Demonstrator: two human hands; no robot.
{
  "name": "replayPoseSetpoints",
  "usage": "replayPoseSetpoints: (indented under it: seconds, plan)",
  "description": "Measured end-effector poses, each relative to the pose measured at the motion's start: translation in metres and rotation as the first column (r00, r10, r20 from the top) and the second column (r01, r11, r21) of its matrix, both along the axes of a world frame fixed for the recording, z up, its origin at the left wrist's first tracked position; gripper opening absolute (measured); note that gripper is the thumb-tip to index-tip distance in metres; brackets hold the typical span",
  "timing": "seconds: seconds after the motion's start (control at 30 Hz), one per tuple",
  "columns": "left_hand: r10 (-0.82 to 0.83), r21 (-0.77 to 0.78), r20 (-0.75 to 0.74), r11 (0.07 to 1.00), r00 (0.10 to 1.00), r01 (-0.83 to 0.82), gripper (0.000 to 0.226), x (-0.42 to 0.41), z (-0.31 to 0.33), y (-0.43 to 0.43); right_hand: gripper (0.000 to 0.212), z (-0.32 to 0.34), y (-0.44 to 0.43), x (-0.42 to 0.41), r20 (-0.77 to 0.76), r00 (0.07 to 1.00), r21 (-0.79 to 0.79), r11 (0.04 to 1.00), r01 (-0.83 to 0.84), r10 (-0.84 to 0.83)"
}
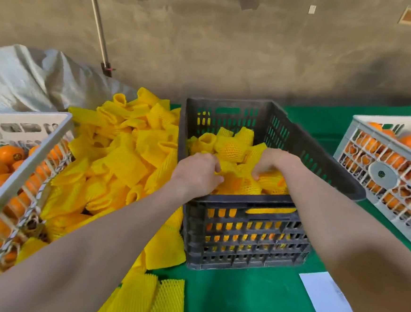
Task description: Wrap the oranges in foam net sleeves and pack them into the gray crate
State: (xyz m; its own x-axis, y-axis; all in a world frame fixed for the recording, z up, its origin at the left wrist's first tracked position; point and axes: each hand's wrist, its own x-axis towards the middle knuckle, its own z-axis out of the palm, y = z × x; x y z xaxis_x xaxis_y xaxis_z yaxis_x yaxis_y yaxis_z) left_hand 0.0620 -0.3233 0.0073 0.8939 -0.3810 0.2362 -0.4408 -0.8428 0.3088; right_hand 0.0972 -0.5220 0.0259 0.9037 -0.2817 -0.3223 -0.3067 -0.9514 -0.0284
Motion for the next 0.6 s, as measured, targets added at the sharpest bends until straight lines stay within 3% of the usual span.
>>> replayPoseSetpoints:
  seconds: [0.23,0.37,0.5,0.6]
  plan:
    - [-0.016,-0.008,0.009,1.0,1.0,0.017,0.027,-0.002,-0.003,0.002,0.068,-0.012,-0.01,0.001,-0.197,0.979,-0.045,0.998,0.033,-0.042]
    - [-0.022,-0.027,0.004,0.999,1.0,0.022,0.026,-0.004,-0.001,0.002,0.068,-0.019,-0.02,-0.005,-0.191,0.98,-0.081,0.996,0.049,-0.064]
    - [-0.019,-0.054,0.012,0.998,1.0,0.019,0.024,-0.006,0.0,0.003,0.082,-0.024,-0.019,-0.004,-0.113,0.986,-0.051,0.992,0.114,-0.119]
    - [-0.012,-0.127,0.025,0.992,1.0,0.015,0.021,-0.006,0.0,0.005,0.083,-0.023,-0.009,-0.003,0.111,0.98,0.009,0.986,0.165,-0.165]
